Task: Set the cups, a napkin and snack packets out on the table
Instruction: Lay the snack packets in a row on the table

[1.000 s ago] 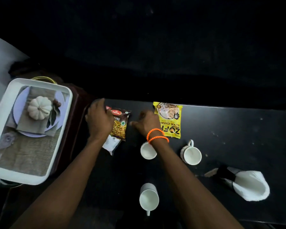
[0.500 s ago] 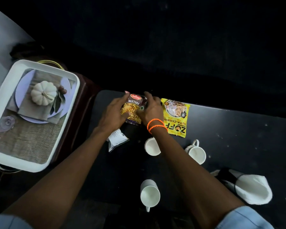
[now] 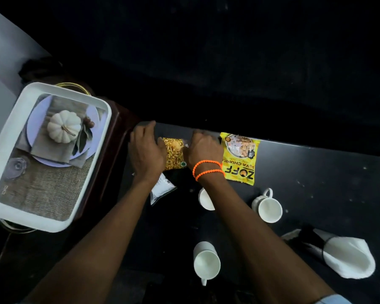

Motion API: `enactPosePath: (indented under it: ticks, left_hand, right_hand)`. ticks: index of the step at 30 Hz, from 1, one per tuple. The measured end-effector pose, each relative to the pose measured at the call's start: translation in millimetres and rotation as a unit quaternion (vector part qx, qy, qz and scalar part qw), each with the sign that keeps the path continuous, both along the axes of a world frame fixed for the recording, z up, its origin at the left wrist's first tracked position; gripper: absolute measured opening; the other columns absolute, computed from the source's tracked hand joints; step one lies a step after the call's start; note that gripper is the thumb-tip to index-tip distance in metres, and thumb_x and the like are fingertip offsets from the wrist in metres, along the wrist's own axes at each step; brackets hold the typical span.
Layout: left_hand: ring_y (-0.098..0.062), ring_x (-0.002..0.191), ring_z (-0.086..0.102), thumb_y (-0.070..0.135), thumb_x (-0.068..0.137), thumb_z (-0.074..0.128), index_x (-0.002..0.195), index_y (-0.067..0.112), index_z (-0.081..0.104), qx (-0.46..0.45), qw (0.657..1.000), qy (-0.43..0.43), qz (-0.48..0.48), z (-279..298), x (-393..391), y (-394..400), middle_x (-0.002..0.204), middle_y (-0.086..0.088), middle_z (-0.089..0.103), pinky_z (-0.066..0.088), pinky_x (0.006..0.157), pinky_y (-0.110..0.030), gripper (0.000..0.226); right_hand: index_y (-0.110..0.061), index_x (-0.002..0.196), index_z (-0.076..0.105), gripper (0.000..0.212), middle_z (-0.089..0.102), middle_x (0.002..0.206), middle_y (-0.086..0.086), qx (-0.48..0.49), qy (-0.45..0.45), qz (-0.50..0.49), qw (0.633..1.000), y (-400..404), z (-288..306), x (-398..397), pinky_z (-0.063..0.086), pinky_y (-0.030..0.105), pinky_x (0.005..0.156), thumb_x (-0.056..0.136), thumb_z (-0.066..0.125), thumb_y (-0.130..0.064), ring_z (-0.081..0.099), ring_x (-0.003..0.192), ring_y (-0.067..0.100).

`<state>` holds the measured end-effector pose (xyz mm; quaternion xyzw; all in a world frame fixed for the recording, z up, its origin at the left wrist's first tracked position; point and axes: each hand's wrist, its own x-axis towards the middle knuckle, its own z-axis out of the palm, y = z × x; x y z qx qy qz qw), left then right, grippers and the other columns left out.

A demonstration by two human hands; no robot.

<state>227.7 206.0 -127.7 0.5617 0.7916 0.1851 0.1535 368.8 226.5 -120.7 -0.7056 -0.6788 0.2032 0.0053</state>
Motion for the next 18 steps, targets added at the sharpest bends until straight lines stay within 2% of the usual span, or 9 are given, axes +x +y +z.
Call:
enactPosePath:
  ticks: [3,5,7,9,12,15,18]
  left_hand:
    - [-0.034,0.112,0.062,0.02,0.096,0.065,0.133,0.011,0.065,-0.051,0.997,-0.044,0.027,-8.3,9.6,-15.9,0.118,-0.014,0.063,0.053,0.091,-0.048,0.038]
    - [-0.034,0.107,0.065,0.016,0.097,0.065,0.13,0.01,0.066,-0.075,0.992,-0.104,0.013,-14.9,14.2,-20.0,0.117,-0.013,0.063,0.055,0.09,-0.045,0.034]
    - [-0.03,0.113,0.065,0.01,0.097,0.062,0.136,0.01,0.064,-0.06,0.987,-0.145,-0.017,-16.9,17.8,-22.3,0.126,-0.012,0.062,0.054,0.095,-0.039,0.039]
    - [-0.025,0.122,0.06,0.009,0.097,0.062,0.14,0.012,0.061,-0.021,0.99,-0.14,-0.02,-15.3,20.2,-23.6,0.135,-0.009,0.058,0.051,0.099,-0.034,0.043]
    - [-0.024,0.13,0.053,0.018,0.099,0.064,0.146,0.016,0.058,-0.019,0.991,-0.127,-0.029,-16.3,17.8,-20.3,0.14,-0.007,0.055,0.051,0.105,-0.042,0.047]
    - [-0.027,0.136,0.052,0.028,0.099,0.069,0.157,0.024,0.045,-0.108,0.978,-0.151,-0.095,-22.4,8.8,-12.1,0.15,-0.007,0.051,0.049,0.109,-0.044,0.064]
    - [-0.03,0.126,0.059,0.035,0.093,0.077,0.16,0.03,0.04,-0.163,0.969,-0.133,-0.13,-26.7,-0.2,-8.6,0.137,-0.011,0.061,0.053,0.102,-0.044,0.077]
  right_hand:
    - [-0.021,0.145,0.046,0.061,0.049,0.143,0.011,-0.042,0.018,0.139,0.989,13.7,-1.9,3.5,0.053,0.044,0.093,0.088,0.071,-0.023,0.05,0.128,0.033]
    - [-0.021,0.144,0.05,0.055,0.055,0.14,0.012,-0.08,0.02,0.182,0.98,18.4,-5.5,2.1,0.054,0.045,0.096,0.092,0.067,-0.019,0.053,0.128,0.033]
    - [-0.016,0.133,0.058,0.039,0.065,0.126,0.015,-0.066,0.005,0.141,0.988,17.7,-9.9,1.4,0.055,0.043,0.09,0.095,0.061,-0.017,0.062,0.119,0.036]
    - [-0.01,0.126,0.059,0.032,0.069,0.116,0.019,-0.046,0.003,0.046,0.998,15.8,-10.1,2.7,0.055,0.042,0.083,0.095,0.061,-0.018,0.067,0.109,0.039]
    - [-0.005,0.119,0.06,0.046,0.07,0.114,0.02,-0.06,0.025,-0.062,0.996,13.1,-8.8,4.8,0.055,0.04,0.08,0.089,0.074,-0.037,0.069,0.105,0.04]
    - [-0.011,0.132,0.055,0.057,0.061,0.128,0.018,-0.05,0.046,-0.058,0.996,10.9,-10.4,3.3,0.054,0.04,0.084,0.085,0.078,-0.033,0.065,0.11,0.04]
    - [-0.018,0.141,0.055,0.067,0.049,0.143,0.016,-0.071,0.106,-0.031,0.991,14.2,-12.9,4.6,0.051,0.041,0.095,0.081,0.082,-0.018,0.06,0.119,0.038]
